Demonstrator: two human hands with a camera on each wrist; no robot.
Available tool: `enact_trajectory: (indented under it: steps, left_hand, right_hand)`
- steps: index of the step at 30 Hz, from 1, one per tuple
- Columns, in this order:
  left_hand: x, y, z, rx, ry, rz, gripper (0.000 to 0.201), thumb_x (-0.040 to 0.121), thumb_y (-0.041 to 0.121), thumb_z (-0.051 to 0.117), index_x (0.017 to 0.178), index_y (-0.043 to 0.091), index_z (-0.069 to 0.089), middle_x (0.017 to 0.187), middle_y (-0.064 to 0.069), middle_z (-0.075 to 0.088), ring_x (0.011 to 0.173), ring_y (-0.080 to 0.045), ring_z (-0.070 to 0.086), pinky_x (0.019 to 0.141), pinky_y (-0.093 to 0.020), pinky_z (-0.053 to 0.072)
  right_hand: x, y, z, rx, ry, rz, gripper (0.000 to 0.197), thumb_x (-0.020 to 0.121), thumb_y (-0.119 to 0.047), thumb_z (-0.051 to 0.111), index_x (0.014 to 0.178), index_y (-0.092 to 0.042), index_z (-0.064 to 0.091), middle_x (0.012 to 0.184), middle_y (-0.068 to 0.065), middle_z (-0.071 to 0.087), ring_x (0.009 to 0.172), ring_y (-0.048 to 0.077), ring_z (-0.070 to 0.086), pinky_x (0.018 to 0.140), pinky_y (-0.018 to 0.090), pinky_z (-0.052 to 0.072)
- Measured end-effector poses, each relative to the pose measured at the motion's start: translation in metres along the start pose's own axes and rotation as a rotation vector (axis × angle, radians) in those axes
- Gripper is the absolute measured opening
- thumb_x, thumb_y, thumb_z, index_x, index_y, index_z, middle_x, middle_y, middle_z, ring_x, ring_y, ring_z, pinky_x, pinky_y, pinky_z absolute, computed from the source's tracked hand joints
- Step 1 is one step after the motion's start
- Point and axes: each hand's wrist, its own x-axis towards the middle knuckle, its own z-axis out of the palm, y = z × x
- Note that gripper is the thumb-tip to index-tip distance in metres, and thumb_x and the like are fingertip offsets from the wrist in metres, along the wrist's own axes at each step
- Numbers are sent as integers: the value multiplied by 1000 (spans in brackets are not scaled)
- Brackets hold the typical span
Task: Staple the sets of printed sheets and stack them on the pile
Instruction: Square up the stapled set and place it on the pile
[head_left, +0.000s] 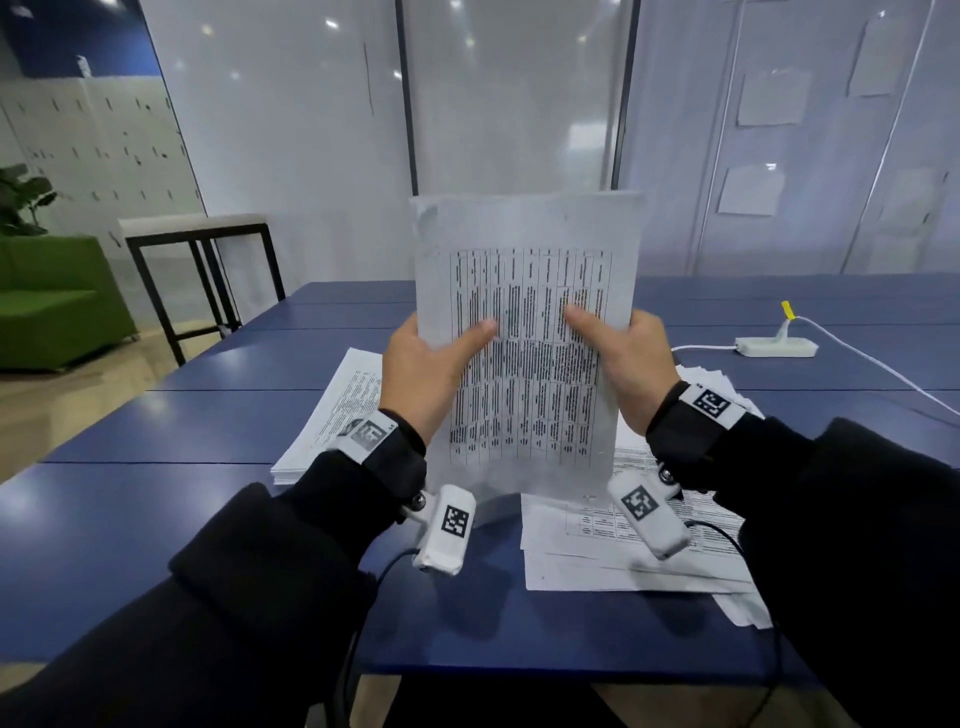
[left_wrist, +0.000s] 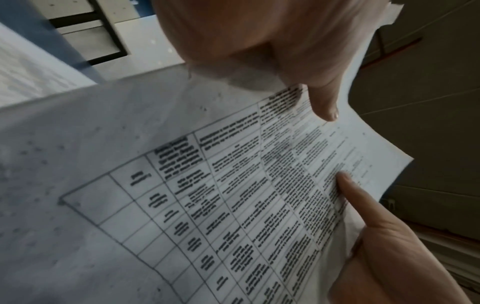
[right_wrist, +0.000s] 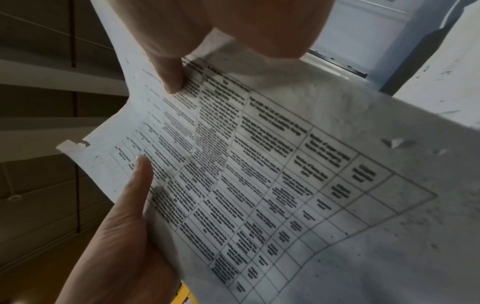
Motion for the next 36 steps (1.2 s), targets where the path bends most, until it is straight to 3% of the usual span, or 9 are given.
enact_trajectory:
  steps: [6, 8, 12, 15, 20, 25, 29, 33, 36]
  left_hand:
    - [-11, -29, -3, 80, 5, -111, 44, 83, 56, 80, 95, 13, 75, 91, 5, 75, 83, -13, 68, 83, -34, 53]
    - [-14, -35, -4, 38, 6, -148, 33, 85, 50, 80, 94, 18, 77, 92, -4, 75, 82, -16, 64, 80, -33, 53]
    - [-7, -26, -4, -32, 6, -140, 14, 89, 33, 81, 97, 22, 79, 100, 4, 79, 92, -12, 74, 80, -21, 57]
    - [-12, -36, -5, -10, -31, -182, 11, 88, 33, 82, 92, 24, 76, 97, 4, 78, 91, -16, 73, 87, -30, 58]
    - [-12, -38, -8, -32, -49, -164, 9, 90, 28, 80, 99, 27, 77, 102, 10, 80, 95, -4, 74, 81, -17, 57]
    - [-19, -48, -7, -18, -68, -203, 35, 76, 49, 86, 95, 24, 68, 96, -1, 69, 88, -21, 66, 96, -48, 55]
    - [-15, -41, -9, -23, -68, -214, 18, 87, 34, 83, 98, 21, 77, 105, -1, 79, 100, -20, 75, 97, -41, 58]
    - [-24, -49, -12, 14, -100, -219, 37, 88, 38, 81, 108, 8, 75, 111, -10, 78, 107, -28, 73, 101, -53, 56]
    - [-28, -55, -17, 41, -138, -214, 24, 92, 40, 77, 104, 19, 77, 108, -1, 79, 102, -22, 74, 101, -45, 55]
  right_hand:
    - [-6, 17, -1, -37, -16, 22, 11, 93, -17, 76, 104, -18, 75, 105, 0, 80, 105, 20, 75, 96, 38, 59]
    - [-8, 18, 0, -39, -30, 22, 10, 94, -16, 75, 104, -17, 75, 105, 0, 80, 104, 19, 75, 97, 41, 58]
    - [-4, 15, 1, -7, -1, 3, 8, 93, -17, 76, 100, -15, 76, 104, 7, 79, 103, 24, 75, 98, 45, 58]
    - [-8, 25, -1, -13, 5, 34, 14, 93, -18, 76, 106, -13, 75, 107, 5, 79, 104, 24, 75, 100, 49, 57]
    - [-9, 26, -3, -4, -10, 26, 19, 92, -18, 77, 109, -9, 75, 106, 5, 80, 102, 22, 76, 97, 46, 59]
    - [-14, 34, -3, -44, -32, 31, 17, 91, -22, 78, 107, -16, 76, 106, 0, 80, 104, 17, 75, 101, 45, 57]
    - [-12, 32, -3, -40, -31, 21, 17, 91, -23, 78, 107, -17, 76, 108, -1, 79, 105, 17, 74, 102, 45, 56]
    - [-16, 37, -5, -85, -78, 61, 22, 92, -28, 78, 111, -17, 76, 111, -1, 79, 108, 18, 73, 104, 49, 55]
    - [-20, 37, -5, -96, -103, 86, 17, 93, -27, 76, 108, -17, 76, 108, 1, 79, 105, 18, 74, 102, 46, 56]
